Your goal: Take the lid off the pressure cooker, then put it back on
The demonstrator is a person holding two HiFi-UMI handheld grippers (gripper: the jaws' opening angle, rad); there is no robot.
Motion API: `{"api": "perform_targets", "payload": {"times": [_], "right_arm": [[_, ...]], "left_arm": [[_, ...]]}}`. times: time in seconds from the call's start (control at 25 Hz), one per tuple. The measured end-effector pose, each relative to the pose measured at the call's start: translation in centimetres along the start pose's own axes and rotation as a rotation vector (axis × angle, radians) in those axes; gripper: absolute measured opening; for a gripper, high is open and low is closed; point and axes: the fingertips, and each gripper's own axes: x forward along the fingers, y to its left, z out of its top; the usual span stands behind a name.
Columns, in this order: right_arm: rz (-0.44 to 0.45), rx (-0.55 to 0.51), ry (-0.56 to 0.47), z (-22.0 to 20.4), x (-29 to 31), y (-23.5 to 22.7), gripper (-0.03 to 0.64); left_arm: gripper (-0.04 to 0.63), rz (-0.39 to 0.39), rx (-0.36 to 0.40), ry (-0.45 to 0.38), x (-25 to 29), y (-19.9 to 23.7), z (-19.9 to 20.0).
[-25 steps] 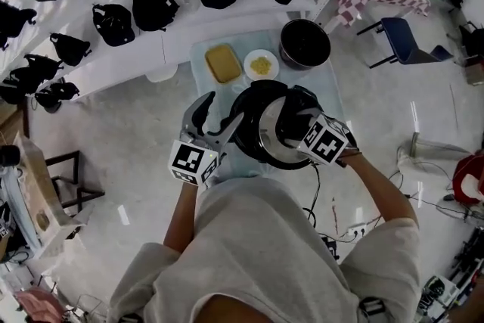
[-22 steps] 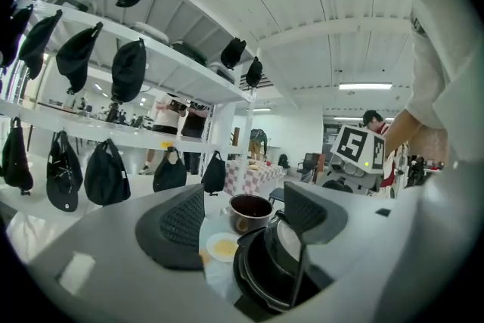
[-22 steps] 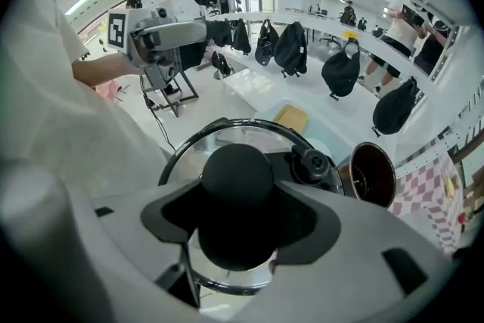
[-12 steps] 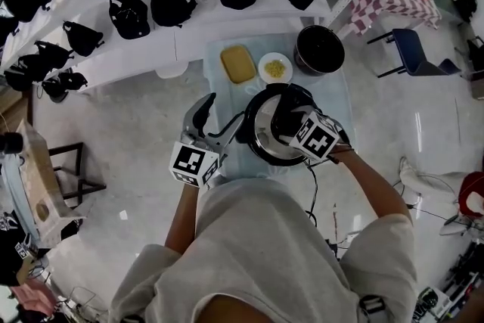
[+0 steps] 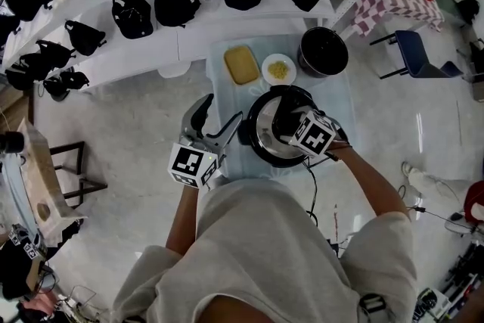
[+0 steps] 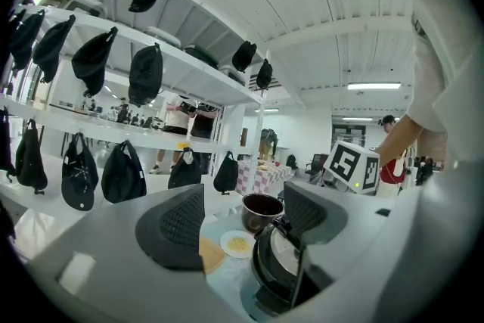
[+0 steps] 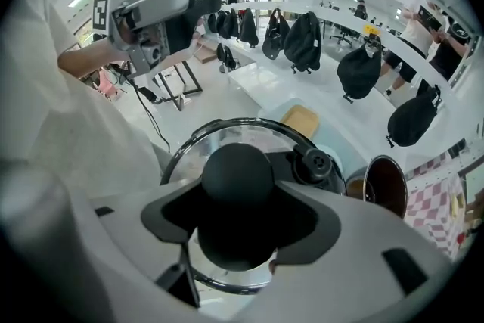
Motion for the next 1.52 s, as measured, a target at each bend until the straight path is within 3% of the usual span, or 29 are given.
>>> {"api": "perform_targets", "payload": {"times": [0.32, 0.56, 1.12, 1.52], "right_arm": [[0.034, -0.028, 0.023, 0.0, -0.1, 0.2, 0.272], [0.059, -0.128, 0.049, -0.3, 0.0, 0.4, 0.274], [0.176, -0.547, 0.121, -0.6, 0.3, 1.6, 0.278], [0.173, -0.518, 0.062, -0.7, 0.2, 1.5, 0.279]], "left_arm": [[0.322, -0.019, -0.004, 0.002, 1.0, -0.9, 0.1], [0.322, -0.008, 0.0, 0.002, 1.0, -0.8, 0.1], [0.322, 0.046, 0.005, -0.001, 0.8, -1.5, 0.1], [0.322, 0.049, 0.015, -0.001, 1.9, -2.6, 0.3]]}}
